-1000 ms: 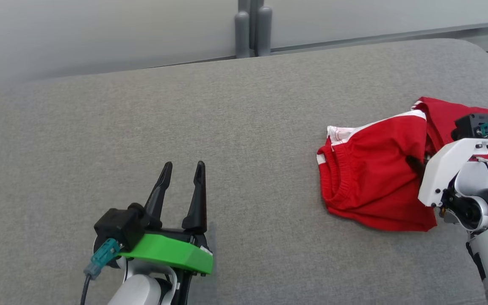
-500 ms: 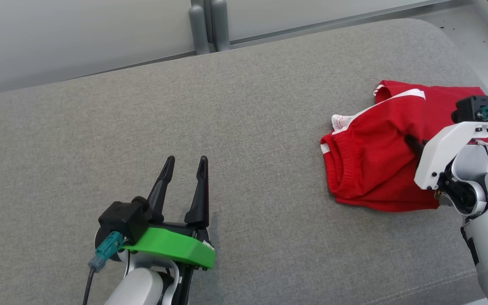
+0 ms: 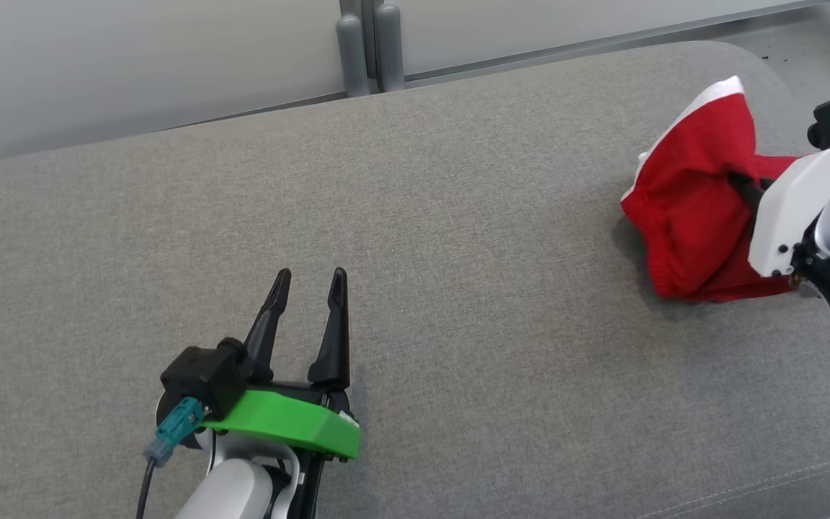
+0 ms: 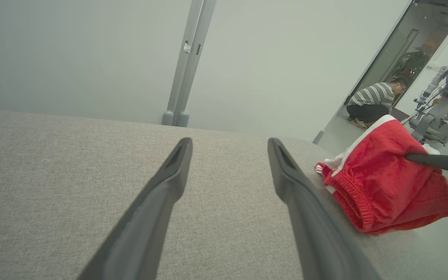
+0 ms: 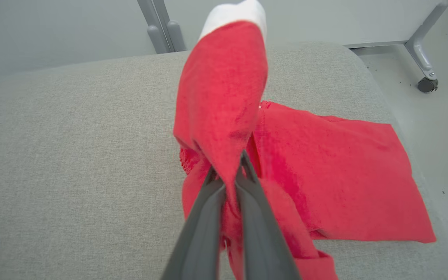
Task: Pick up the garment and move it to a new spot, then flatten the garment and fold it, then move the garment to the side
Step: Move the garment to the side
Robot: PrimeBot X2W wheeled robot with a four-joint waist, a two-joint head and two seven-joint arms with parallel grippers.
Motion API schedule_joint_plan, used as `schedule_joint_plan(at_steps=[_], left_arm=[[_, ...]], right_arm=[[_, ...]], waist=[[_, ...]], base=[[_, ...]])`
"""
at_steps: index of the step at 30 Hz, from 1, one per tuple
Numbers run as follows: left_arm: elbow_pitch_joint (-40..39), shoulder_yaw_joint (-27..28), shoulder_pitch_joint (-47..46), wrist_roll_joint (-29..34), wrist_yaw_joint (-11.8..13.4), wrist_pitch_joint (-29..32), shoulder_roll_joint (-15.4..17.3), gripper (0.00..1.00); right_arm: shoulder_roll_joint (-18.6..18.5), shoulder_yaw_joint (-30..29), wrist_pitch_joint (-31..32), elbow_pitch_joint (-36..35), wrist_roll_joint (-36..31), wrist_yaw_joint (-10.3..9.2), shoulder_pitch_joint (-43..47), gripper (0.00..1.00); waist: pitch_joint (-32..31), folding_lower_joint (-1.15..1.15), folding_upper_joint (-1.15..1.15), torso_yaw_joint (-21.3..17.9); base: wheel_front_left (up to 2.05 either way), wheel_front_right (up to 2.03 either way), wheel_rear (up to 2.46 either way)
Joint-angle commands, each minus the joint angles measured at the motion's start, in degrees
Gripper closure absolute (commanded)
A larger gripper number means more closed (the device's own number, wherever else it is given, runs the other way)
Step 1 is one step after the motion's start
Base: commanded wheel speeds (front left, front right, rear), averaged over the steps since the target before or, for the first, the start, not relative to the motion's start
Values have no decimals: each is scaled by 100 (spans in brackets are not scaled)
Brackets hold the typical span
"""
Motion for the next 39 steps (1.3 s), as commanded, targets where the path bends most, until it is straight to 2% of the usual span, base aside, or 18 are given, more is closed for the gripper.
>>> schedule_joint_plan(at_steps=[1, 7, 15, 24, 28, 36, 38, 39], left_arm=[[-19, 16, 22, -30, 41, -23, 44, 0], [-35, -4, -38, -9, 44, -4, 63, 0], [-85, -43, -189, 48, 52, 66, 99, 0], [-195, -112, -360, 160, 80, 190, 188, 0], [-264, -123, -427, 201, 114, 247, 218, 0], [-379, -160, -501, 271, 189, 322, 257, 0], [-394, -164, -507, 279, 193, 327, 270, 0], [-402, -168, -514, 283, 199, 329, 271, 0]], right_arm=[[-127, -1, 38, -36, -103, 0, -107, 100], [-390, -79, 49, 109, -302, 0, -255, 100], [-801, -187, -507, 880, -839, 0, -357, 100], [-896, -640, -1404, 2142, -1512, 0, -656, 100], [-986, -645, -1659, 2595, -1843, -1, -841, 100], [-1054, -1082, -2212, 3359, -2398, -1, -1078, 100], [-1014, -1254, -2271, 3562, -2516, -1, -1124, 51], [-985, -1307, -2325, 3620, -2587, -1, -1147, 0]], waist=[[22, 0, 35, 8], [107, 0, 35, 64], [343, 0, 35, 303], [696, 0, 35, 642], [873, 0, 35, 743], [1132, 0, 35, 881], [1157, 0, 35, 888], [1167, 0, 35, 889]], base=[[0, 0, 0], [0, 0, 0], [0, 0, 0], [0, 0, 0], [0, 0, 0], [0, 0, 0], [0, 0, 0], [0, 0, 0]])
